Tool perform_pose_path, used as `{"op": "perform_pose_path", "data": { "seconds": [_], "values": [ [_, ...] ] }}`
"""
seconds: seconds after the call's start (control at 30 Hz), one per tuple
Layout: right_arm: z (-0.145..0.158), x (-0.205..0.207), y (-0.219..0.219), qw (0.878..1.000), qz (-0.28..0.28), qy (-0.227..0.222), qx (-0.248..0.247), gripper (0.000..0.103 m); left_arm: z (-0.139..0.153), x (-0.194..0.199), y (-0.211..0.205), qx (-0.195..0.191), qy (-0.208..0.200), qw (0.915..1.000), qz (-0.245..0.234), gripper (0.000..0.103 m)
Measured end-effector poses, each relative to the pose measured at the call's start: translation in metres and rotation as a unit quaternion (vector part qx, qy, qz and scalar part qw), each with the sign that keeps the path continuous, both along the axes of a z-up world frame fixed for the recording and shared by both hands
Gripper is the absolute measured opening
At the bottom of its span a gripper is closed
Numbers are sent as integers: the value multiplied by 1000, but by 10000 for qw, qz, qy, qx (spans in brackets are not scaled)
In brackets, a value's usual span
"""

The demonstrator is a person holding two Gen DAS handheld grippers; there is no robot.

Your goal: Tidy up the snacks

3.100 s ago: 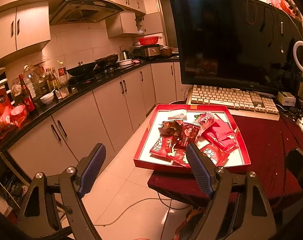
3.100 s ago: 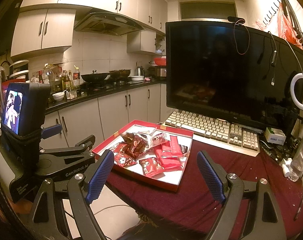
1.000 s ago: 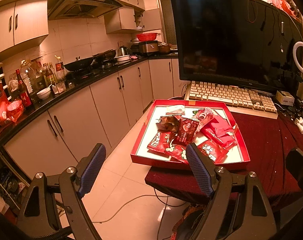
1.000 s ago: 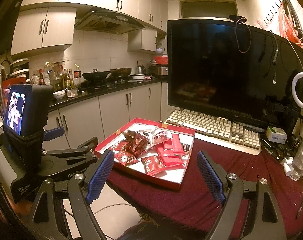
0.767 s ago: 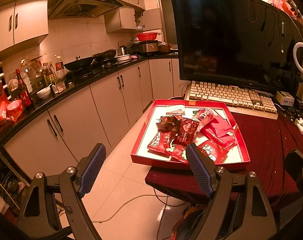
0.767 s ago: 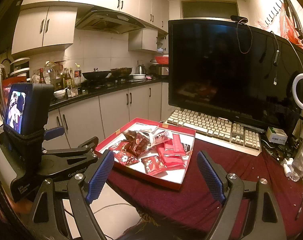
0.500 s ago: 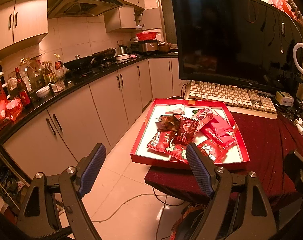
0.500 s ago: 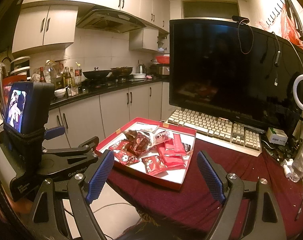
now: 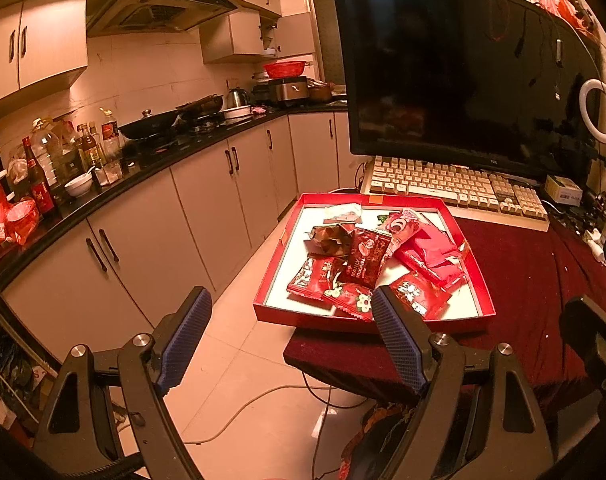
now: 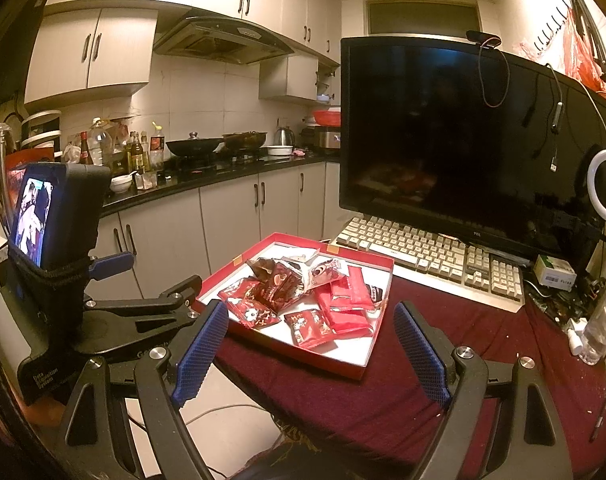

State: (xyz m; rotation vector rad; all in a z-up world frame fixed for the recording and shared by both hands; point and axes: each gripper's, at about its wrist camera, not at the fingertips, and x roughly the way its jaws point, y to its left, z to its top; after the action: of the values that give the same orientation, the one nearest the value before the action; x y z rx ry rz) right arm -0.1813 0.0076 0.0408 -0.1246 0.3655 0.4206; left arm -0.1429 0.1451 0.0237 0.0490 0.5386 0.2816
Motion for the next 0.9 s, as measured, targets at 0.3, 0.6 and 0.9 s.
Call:
{"op": "perform_pose_path", "data": {
  "seconds": [0.3,0.6,0.9],
  "values": [
    [-3,1,-1,10000,7,34,4,86,0,-2,3,-17,10,10000,-15,83],
    [-5,2,-1,10000,6,55,-7,86,-3,-1,3,-34,22,10000,-89,83],
    [-6,2,-1,10000,13,70,-22,86,-4,-2,2,-51,12,9999,-100,83]
  ]
}}
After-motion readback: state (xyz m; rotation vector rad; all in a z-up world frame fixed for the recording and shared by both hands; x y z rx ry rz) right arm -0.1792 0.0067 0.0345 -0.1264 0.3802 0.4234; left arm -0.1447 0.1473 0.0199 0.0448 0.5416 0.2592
